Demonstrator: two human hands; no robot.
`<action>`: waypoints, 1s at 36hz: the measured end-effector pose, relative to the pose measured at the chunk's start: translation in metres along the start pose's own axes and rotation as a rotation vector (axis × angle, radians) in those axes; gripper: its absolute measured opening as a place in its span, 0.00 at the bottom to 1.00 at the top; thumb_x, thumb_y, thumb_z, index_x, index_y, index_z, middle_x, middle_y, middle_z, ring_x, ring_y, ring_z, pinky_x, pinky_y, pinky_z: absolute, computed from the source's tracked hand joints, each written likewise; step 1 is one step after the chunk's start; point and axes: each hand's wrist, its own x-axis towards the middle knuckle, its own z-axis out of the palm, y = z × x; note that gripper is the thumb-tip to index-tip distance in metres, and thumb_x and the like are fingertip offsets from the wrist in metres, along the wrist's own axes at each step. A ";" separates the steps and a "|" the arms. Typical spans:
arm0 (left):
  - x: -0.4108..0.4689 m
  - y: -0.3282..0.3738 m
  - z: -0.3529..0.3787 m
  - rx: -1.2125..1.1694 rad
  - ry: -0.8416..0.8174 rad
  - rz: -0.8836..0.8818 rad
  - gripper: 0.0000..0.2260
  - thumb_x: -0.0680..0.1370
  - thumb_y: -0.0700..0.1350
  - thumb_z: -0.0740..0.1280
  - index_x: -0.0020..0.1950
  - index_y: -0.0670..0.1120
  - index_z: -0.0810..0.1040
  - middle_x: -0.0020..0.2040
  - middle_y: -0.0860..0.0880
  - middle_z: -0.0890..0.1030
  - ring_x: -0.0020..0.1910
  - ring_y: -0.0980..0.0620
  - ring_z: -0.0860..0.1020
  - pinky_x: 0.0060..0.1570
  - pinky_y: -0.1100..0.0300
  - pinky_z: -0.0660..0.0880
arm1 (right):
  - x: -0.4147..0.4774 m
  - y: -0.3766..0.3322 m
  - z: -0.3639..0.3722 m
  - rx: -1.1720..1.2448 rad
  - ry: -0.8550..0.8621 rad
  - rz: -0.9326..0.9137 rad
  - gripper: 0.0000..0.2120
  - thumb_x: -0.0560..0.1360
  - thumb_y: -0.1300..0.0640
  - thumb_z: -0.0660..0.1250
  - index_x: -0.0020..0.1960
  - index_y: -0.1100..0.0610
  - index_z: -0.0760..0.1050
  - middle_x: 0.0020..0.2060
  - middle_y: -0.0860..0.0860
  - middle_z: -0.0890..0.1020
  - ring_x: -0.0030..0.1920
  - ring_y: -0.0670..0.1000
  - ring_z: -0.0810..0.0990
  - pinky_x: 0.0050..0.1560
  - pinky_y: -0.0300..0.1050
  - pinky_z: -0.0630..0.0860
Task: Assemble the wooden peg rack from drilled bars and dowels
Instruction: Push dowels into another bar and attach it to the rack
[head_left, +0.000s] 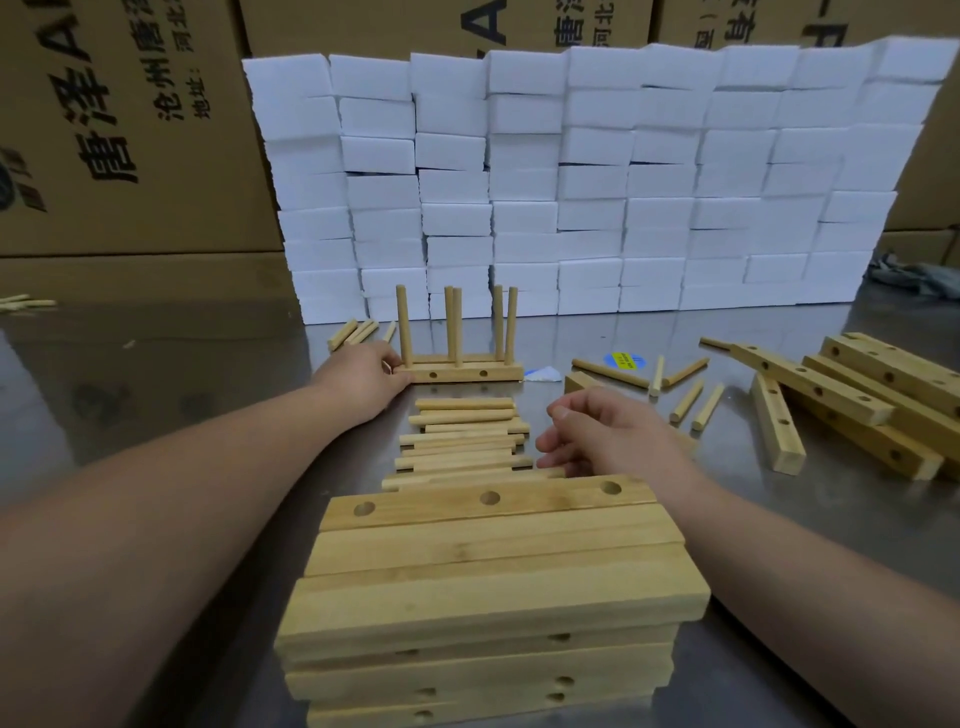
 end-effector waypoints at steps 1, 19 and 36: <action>0.001 -0.001 0.001 0.005 0.009 -0.003 0.13 0.75 0.55 0.65 0.57 0.51 0.76 0.48 0.53 0.77 0.42 0.54 0.73 0.35 0.61 0.65 | 0.000 0.000 0.000 -0.005 -0.001 0.001 0.09 0.78 0.58 0.62 0.40 0.52 0.77 0.31 0.47 0.83 0.33 0.45 0.82 0.29 0.33 0.73; -0.001 0.002 0.002 0.136 -0.022 0.018 0.18 0.77 0.59 0.58 0.61 0.51 0.74 0.45 0.49 0.77 0.42 0.51 0.73 0.34 0.58 0.65 | -0.001 0.001 0.001 -0.113 -0.014 -0.007 0.09 0.77 0.56 0.63 0.39 0.49 0.77 0.33 0.45 0.83 0.32 0.42 0.81 0.37 0.40 0.74; -0.002 0.014 0.001 0.131 -0.002 -0.037 0.23 0.78 0.60 0.57 0.68 0.50 0.69 0.55 0.47 0.78 0.46 0.50 0.71 0.41 0.56 0.68 | 0.000 0.001 0.001 -0.078 0.002 0.014 0.09 0.76 0.56 0.64 0.39 0.50 0.77 0.32 0.47 0.83 0.33 0.45 0.82 0.36 0.41 0.75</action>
